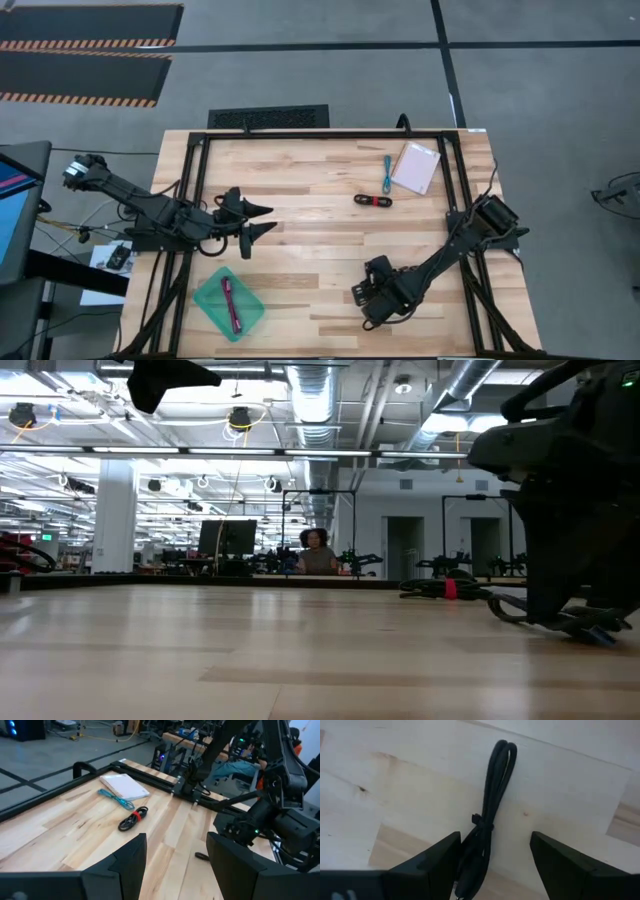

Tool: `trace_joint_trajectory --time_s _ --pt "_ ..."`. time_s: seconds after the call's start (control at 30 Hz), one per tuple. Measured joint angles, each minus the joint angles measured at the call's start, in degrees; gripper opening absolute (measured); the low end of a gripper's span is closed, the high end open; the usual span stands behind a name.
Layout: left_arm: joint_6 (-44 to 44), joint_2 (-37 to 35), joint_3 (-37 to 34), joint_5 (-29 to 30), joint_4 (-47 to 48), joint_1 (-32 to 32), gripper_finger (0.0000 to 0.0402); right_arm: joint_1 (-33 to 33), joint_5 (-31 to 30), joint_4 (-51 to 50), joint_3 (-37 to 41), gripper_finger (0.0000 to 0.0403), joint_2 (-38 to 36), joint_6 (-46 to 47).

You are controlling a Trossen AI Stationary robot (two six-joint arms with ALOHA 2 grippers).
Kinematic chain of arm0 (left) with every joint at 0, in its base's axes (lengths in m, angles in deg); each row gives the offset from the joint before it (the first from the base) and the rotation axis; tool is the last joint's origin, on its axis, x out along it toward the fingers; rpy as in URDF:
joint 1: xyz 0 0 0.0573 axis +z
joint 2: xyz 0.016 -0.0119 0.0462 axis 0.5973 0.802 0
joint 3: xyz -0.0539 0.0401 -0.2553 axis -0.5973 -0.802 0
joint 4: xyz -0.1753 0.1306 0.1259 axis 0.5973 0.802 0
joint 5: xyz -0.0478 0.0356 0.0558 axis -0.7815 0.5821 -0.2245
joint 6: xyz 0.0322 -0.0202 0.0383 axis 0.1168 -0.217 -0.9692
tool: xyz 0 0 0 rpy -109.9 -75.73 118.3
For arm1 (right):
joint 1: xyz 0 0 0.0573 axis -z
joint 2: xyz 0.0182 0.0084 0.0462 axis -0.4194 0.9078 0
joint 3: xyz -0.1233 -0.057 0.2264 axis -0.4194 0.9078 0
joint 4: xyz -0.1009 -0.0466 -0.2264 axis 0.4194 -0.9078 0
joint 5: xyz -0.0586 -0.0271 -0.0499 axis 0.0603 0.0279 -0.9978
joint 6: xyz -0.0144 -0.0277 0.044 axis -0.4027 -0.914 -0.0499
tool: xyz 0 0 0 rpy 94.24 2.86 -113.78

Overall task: Pick and place USB-C Cables
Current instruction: Put the bottom black USB cable into the green bin

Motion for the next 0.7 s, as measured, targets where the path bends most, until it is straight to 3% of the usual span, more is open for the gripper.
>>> trace_joint_trajectory --time_s 0.7 --pt "1.01 0.12 0.0 1.16 0.01 0.0 0.0194 0.47 0.95 0.35 0.23 0.027 -0.28 -1.04"
